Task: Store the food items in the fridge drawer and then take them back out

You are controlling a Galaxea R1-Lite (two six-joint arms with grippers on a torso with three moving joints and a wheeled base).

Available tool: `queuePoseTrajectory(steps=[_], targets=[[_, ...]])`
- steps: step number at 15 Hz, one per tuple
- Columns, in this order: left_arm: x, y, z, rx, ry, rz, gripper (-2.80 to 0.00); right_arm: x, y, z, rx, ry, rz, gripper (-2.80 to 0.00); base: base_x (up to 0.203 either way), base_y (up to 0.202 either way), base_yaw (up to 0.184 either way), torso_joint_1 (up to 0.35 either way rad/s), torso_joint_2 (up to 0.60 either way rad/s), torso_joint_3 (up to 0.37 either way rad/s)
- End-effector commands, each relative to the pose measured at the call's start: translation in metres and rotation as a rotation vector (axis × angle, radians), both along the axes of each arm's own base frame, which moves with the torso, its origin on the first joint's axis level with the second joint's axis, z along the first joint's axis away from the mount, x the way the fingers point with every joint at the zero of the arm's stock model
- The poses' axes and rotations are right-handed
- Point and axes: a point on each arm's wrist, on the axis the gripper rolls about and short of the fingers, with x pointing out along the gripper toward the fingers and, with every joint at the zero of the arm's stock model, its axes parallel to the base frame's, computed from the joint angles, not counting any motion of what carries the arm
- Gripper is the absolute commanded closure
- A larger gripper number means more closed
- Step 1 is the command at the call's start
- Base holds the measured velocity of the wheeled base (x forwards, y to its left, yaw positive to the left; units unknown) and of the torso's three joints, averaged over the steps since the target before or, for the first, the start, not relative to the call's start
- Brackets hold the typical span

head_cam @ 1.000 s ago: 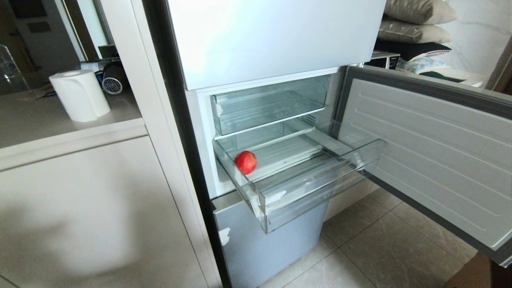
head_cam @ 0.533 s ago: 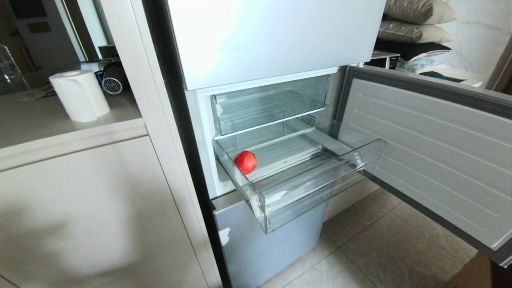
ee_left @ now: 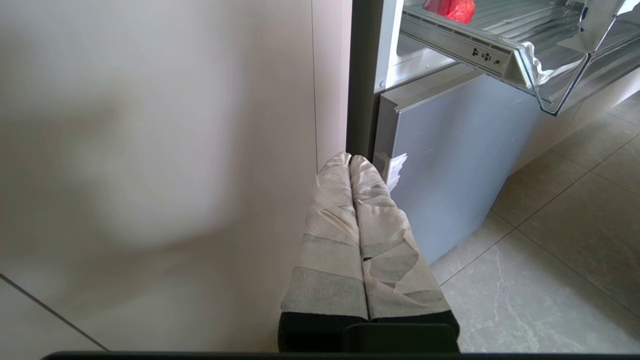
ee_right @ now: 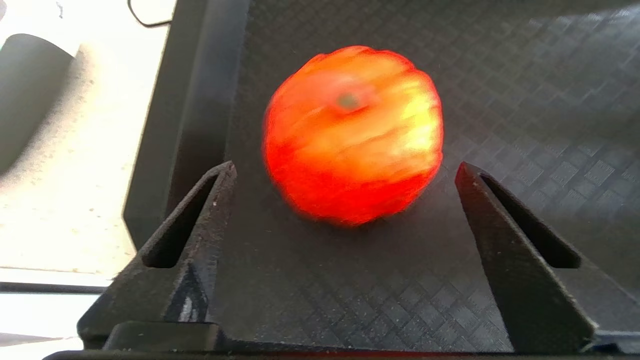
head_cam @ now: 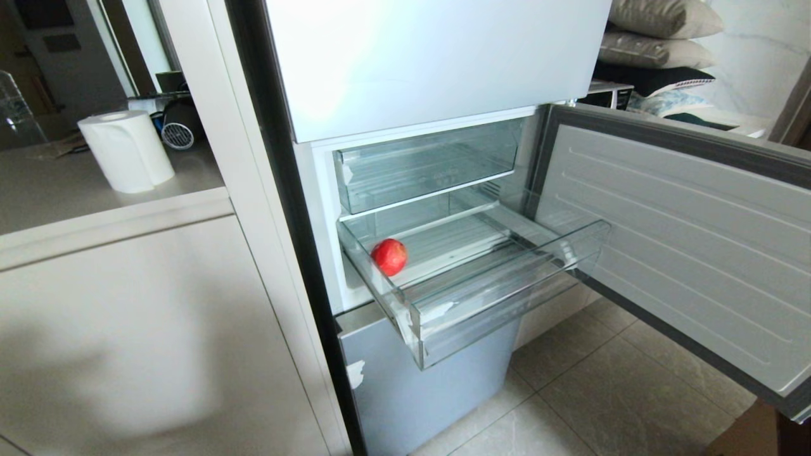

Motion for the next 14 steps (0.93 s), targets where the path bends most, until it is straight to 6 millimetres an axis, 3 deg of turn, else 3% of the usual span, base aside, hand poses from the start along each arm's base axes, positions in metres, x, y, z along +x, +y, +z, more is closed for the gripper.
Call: queuePoseTrajectory(steps=[1, 2, 3, 7, 10, 12, 14], targets=[[0.000, 0.000, 0.000, 0.000, 0.000, 0.000, 0.00, -0.001, 0.005, 0.012, -0.028, -0.009, 0.000, -2.80, 0.000, 0.000, 0.000, 0.000, 0.00, 0.000], [0.000, 0.000, 0.000, 0.000, 0.000, 0.000, 0.00, -0.002, 0.011, 0.021, -0.044, -0.017, -0.003, -2.80, 0.000, 0.000, 0.000, 0.000, 0.00, 0.000], [0.000, 0.000, 0.000, 0.000, 0.000, 0.000, 0.00, -0.004, 0.019, 0.031, -0.061, -0.024, -0.002, 0.00, 0.000, 0.000, 0.000, 0.000, 0.00, 0.000], [0.000, 0.000, 0.000, 0.000, 0.000, 0.000, 0.00, -0.010, 0.065, 0.070, -0.127, -0.077, 0.031, 0.00, 0.000, 0.000, 0.000, 0.000, 0.00, 0.000], [0.000, 0.000, 0.000, 0.000, 0.000, 0.000, 0.00, -0.014, 0.119, 0.093, -0.184, -0.115, 0.100, 0.00, 0.000, 0.000, 0.000, 0.000, 0.00, 0.000], [0.000, 0.000, 0.000, 0.000, 0.000, 0.000, 0.00, -0.009, 0.153, 0.092, -0.177, -0.130, 0.166, 0.00, 0.000, 0.000, 0.000, 0.000, 0.00, 0.000], [0.000, 0.000, 0.000, 0.000, 0.000, 0.000, 0.00, 0.006, 0.174, 0.083, -0.130, -0.138, 0.265, 0.00, 0.000, 0.000, 0.000, 0.000, 0.00, 0.000]])
